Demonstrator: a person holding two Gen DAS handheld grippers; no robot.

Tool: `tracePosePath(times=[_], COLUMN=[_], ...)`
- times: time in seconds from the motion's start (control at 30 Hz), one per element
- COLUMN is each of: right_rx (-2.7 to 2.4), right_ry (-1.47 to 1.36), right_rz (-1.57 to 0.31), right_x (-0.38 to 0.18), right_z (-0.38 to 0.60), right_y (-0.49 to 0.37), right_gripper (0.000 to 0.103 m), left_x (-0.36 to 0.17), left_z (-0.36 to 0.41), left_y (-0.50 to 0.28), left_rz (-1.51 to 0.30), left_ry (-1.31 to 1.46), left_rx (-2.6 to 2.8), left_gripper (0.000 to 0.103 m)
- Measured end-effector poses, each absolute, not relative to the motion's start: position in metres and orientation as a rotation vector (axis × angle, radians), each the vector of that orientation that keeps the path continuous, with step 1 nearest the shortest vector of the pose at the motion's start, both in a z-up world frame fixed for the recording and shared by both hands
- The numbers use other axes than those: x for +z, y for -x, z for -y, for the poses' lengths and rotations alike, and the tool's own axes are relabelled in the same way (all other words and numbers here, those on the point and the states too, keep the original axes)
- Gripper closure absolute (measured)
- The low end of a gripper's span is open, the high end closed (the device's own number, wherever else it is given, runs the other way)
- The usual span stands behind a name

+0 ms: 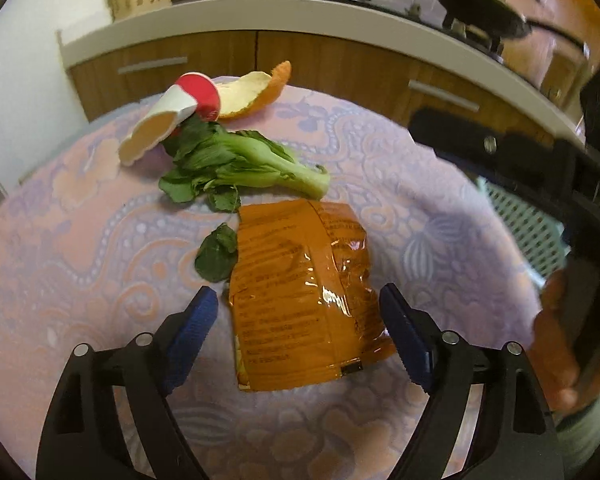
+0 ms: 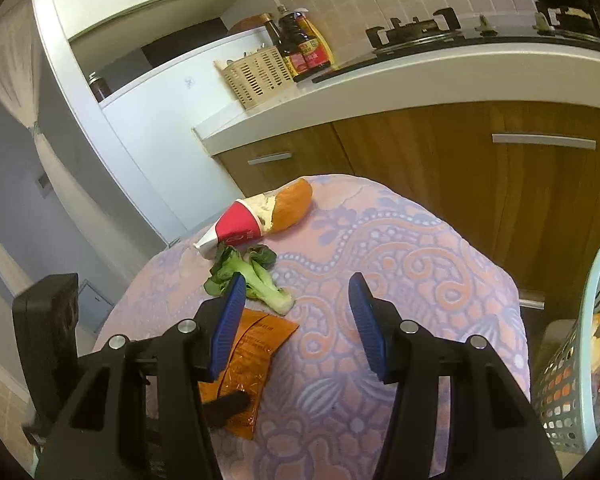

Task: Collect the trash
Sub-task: 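Grasp the orange snack packet on the table with the left tool, then grasp the bok choy stalk with the right tool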

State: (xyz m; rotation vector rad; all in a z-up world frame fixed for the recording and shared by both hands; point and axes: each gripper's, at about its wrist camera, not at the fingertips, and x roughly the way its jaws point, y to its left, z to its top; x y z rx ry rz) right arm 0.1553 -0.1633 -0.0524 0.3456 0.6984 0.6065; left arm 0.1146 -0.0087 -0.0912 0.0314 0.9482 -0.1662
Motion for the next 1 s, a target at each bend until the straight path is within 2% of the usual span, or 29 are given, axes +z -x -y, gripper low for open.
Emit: tracePosePath(times=[0.17,0.27,0.3,0.63,0.7,0.87,0.97,1.0], right_rx=[0.634,0.666,0.676,0.723,0.698,0.699,0.705,0.696], right_ry=[-0.286,-0.183,-0.146,0.143,0.182,0.223,0.257,0.273], right_rz=[-0.725,-0.737,-0.735,-0.735,-0.735,-0.886,-0.871,-0.859], right_x=[-0.052,-0.048,-0.046,-0.047,-0.054,-0.072,-0.071,-0.071], right_z=[0.15,0.13,0.123,0.047,0.037,0.022,0.018,0.017], right_y=[-0.156,-0.156,-0.156,-0.173,-0.178,-0.2,-0.195,-0.192], right_gripper=[0.053,0.053,0.053,0.042,0.037,0.033,0.034,0.042], left_x=[-0.086,-0.082,-0.08,-0.064,-0.067,-0.067,-0.069,-0.069], left_z=[-0.003,-0.022,-0.028,-0.115,-0.121,-0.123,-0.12,-0.119], left_y=[-0.105,-0.093,-0.089,-0.048,-0.046,-0.041,-0.042,-0.041], left_rz=[-0.928,-0.896,-0.888,-0.69,-0.652,-0.605,-0.619,-0.615], left_ry=[0.016,0.07,0.097,0.331,0.357,0.368,0.363,0.357], left_rx=[-0.202,-0.195,-0.204,-0.124,-0.114,-0.097,-0.084,-0.082], left_gripper=[0.062,0.07,0.076,0.076,0.076,0.075,0.075,0.075])
